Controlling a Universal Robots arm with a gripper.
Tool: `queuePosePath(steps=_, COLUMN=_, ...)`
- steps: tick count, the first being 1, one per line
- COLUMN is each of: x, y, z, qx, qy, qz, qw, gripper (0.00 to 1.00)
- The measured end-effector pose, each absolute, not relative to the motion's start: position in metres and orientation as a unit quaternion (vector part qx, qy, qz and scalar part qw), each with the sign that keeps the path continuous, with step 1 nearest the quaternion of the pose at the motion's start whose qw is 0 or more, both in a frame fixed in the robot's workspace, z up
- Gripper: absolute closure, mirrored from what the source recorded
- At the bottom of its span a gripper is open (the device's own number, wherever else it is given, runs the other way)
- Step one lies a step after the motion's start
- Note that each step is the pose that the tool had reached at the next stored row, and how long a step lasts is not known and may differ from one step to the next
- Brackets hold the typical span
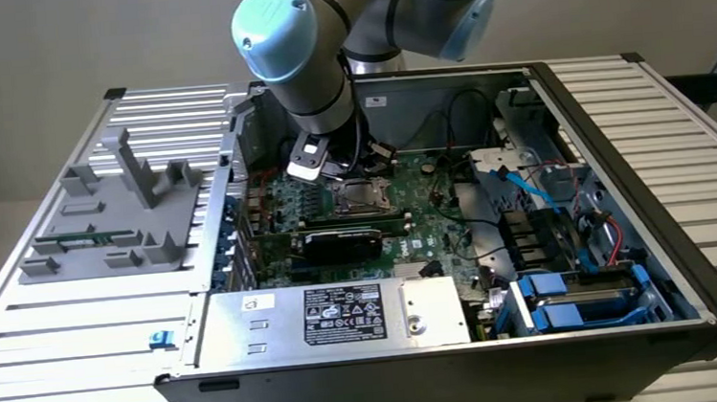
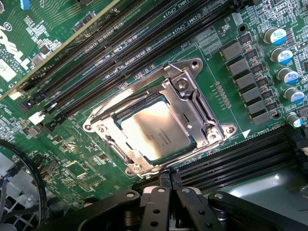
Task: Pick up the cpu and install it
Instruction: 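Install the first cpu locking lever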
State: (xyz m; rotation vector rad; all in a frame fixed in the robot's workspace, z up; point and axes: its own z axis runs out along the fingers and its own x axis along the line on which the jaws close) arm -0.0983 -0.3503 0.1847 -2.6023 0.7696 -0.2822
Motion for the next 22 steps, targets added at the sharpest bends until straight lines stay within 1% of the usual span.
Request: queuePosePath(steps=22, x=-0.0958, y=-0.3512, z=0.1847, qx=-0.934, qy=0.276, qz=-0.101, qw=0.205, gripper=0.88)
